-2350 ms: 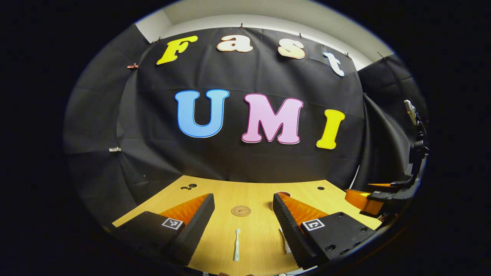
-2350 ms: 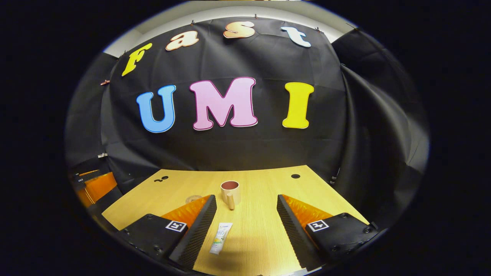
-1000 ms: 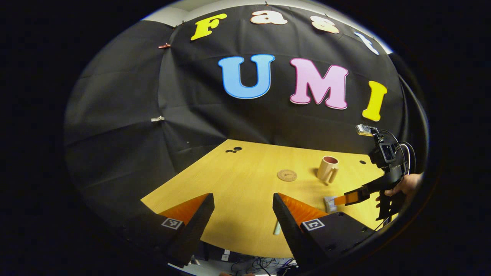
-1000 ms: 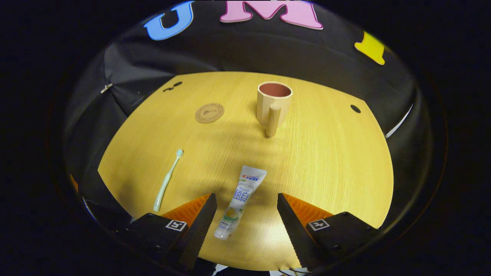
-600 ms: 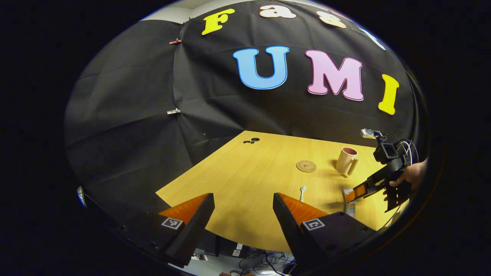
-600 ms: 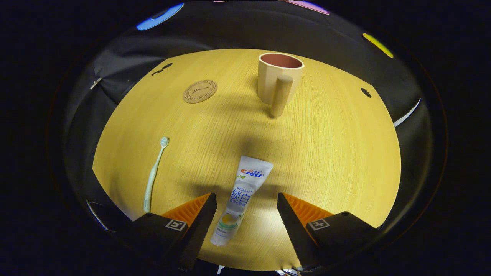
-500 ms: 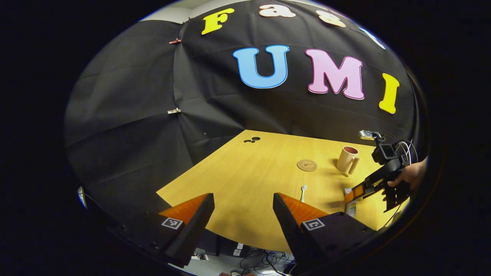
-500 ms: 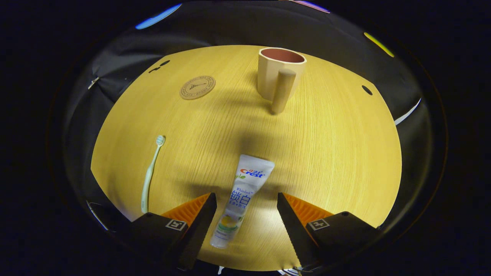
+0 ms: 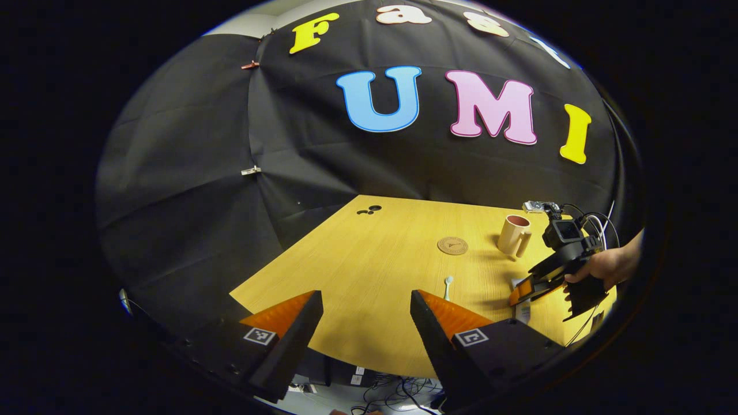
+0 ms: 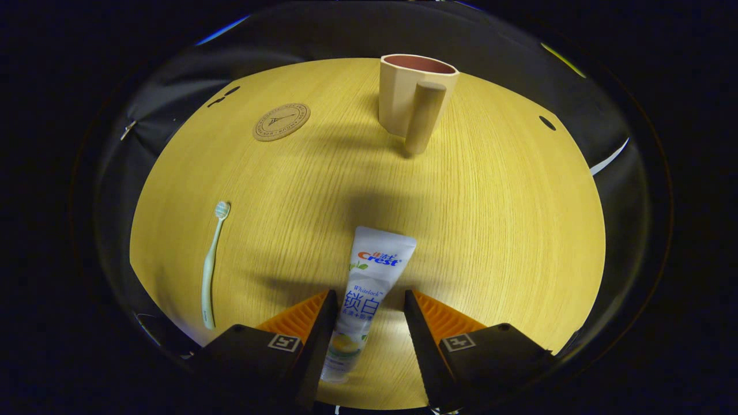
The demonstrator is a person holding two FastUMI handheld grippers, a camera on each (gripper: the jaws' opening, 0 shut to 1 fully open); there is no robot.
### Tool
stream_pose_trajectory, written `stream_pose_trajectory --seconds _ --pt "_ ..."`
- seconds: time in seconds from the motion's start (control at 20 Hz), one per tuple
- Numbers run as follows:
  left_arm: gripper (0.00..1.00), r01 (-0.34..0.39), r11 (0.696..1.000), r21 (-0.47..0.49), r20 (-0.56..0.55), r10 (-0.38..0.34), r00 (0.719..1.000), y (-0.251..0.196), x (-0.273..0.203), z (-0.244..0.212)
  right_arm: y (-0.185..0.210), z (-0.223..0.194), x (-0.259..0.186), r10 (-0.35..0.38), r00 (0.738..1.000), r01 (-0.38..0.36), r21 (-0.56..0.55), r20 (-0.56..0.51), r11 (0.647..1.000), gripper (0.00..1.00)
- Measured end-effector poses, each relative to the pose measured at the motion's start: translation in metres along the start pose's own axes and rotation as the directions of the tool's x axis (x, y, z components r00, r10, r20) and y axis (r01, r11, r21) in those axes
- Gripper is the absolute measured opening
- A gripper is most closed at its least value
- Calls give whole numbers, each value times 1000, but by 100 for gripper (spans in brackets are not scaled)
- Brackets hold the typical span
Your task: Put the toothbrush and toothpaste on the desktop into the cup, then pick up the cup and place it on the coaster on the desktop.
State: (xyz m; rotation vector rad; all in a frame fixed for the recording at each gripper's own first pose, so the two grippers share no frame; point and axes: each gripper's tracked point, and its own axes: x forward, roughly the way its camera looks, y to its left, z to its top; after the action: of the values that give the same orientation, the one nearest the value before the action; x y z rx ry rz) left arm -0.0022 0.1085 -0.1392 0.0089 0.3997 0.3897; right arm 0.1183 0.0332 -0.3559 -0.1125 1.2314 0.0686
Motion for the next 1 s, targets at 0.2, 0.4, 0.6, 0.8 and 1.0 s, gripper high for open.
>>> stream_pose_trajectory --seconds 0.2,0.4,0.6,0.8,1.0 --pt "97 19 1000 15 -24 -18 1000 -7 2 -8 -3 2 2 21 1000 -21 3 -17 1000 32" --pt "97 44 999 14 -42 -44 998 -21 7 -15 -3 2 0 83 996 -83 -30 -19 996 32" --pt "96 127 992 -13 -89 -128 988 -49 24 -20 -4 2 -2 105 994 -104 -54 13 993 24" --pt "92 229 970 -76 -176 -239 955 -82 54 -22 -8 1 -6 129 990 -126 -53 48 991 20" --pt "94 268 962 -55 -279 -273 921 -107 95 -36 -27 -5 -21 146 985 -136 -102 97 985 20"
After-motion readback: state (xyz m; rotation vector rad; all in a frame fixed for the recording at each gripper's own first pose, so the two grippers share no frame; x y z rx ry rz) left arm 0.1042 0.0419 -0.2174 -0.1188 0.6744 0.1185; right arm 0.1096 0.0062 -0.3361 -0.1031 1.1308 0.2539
